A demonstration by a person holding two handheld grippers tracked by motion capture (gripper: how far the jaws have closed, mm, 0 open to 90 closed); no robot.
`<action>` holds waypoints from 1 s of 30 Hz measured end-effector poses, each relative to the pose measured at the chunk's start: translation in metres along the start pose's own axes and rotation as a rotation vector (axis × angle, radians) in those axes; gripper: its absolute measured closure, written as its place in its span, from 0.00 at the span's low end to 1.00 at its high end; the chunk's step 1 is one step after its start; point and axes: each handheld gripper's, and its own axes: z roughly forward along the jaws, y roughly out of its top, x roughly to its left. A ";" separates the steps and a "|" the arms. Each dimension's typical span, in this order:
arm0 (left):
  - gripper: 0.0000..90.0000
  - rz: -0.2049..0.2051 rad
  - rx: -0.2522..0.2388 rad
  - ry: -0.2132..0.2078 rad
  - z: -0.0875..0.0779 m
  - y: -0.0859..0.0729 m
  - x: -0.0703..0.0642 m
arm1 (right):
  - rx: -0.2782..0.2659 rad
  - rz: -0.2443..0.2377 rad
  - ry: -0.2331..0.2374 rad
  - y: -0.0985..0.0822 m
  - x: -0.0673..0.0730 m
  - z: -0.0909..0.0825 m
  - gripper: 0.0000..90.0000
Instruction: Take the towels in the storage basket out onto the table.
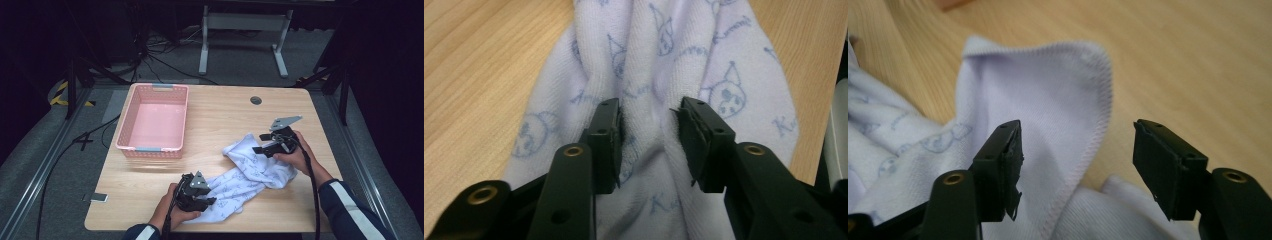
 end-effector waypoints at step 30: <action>0.89 0.125 0.115 -0.024 -0.014 -0.005 -0.024 | -0.085 0.366 -0.525 -0.087 -0.102 -0.113 0.98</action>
